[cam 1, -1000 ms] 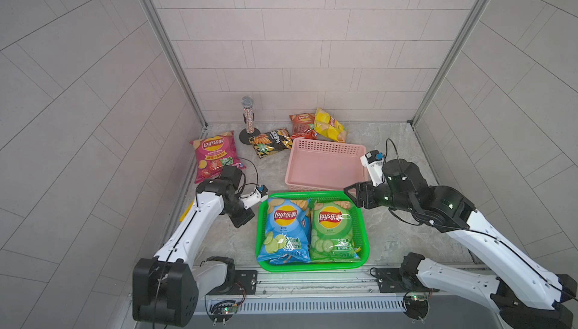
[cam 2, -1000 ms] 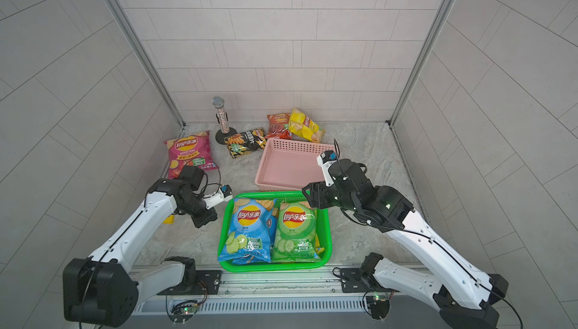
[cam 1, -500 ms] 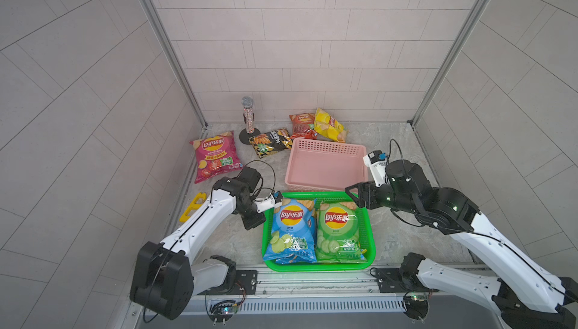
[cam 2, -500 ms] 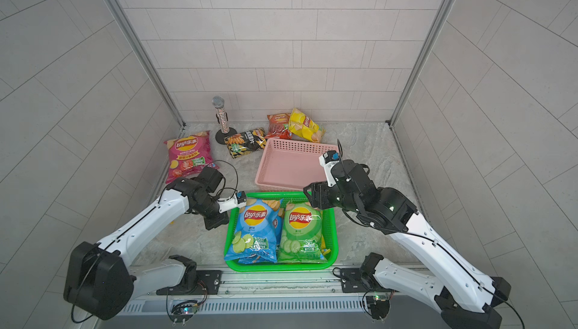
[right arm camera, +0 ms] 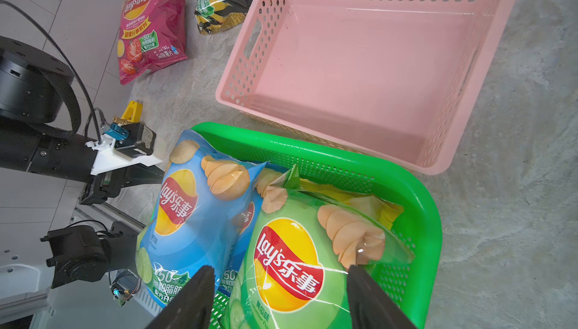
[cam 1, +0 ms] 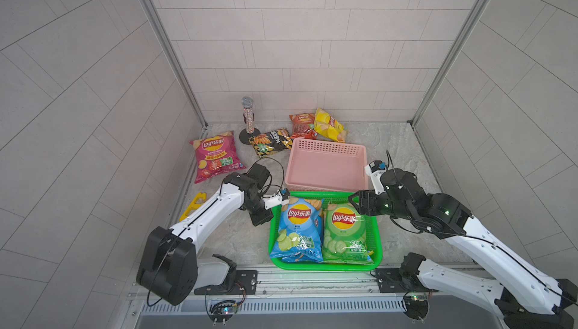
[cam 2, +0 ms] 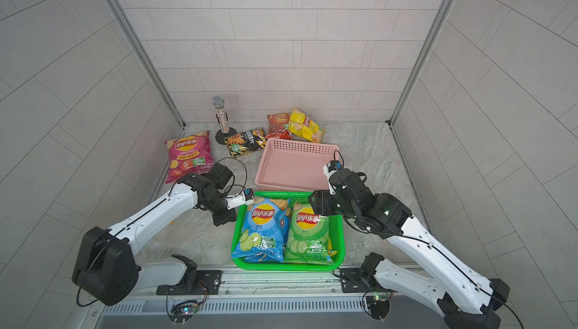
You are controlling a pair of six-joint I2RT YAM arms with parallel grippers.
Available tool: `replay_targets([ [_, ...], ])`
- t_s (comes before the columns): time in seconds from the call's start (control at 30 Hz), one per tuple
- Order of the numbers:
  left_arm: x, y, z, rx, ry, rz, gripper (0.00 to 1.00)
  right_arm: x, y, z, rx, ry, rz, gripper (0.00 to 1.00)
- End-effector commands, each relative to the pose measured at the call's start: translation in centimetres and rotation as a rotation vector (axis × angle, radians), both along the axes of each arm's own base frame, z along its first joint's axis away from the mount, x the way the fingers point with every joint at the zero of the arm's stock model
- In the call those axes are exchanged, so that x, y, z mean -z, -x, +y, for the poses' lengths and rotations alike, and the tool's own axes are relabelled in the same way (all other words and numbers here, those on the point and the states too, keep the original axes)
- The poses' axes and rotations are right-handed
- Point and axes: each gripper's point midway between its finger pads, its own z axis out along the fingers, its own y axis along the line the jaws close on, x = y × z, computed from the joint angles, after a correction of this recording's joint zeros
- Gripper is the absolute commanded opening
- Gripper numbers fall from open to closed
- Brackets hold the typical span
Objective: Put the potato chips into the basket
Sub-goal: Move the basket to the corner of the board.
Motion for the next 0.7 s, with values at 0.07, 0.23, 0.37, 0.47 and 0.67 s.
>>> replay_targets([
  [0.07,-1.2,-0.9,-0.6,-0.016,0.019,-0.029,0.04,-0.4,-0.2,-0.9,0.046,0.017,-0.003,0.71],
  [0.23,-2.1,-1.0,0.1,-0.046,0.006,-0.026,0.17,2.4,-0.6,-4.2,0.222,0.075,0.06,0.7],
  [0.37,-3.1,-1.5,1.0,-0.098,0.034,-0.018,0.3,5.3,-0.3,-7.4,0.371,0.015,0.148,0.69],
  [0.47,-3.9,-2.0,1.5,-0.146,0.068,-0.003,0.31,6.6,0.1,-9.1,0.46,-0.043,0.175,0.69],
  [0.67,-4.4,-3.8,2.0,-0.299,0.098,-0.013,0.31,10.1,0.7,-9.3,0.495,-0.05,0.252,0.69],
])
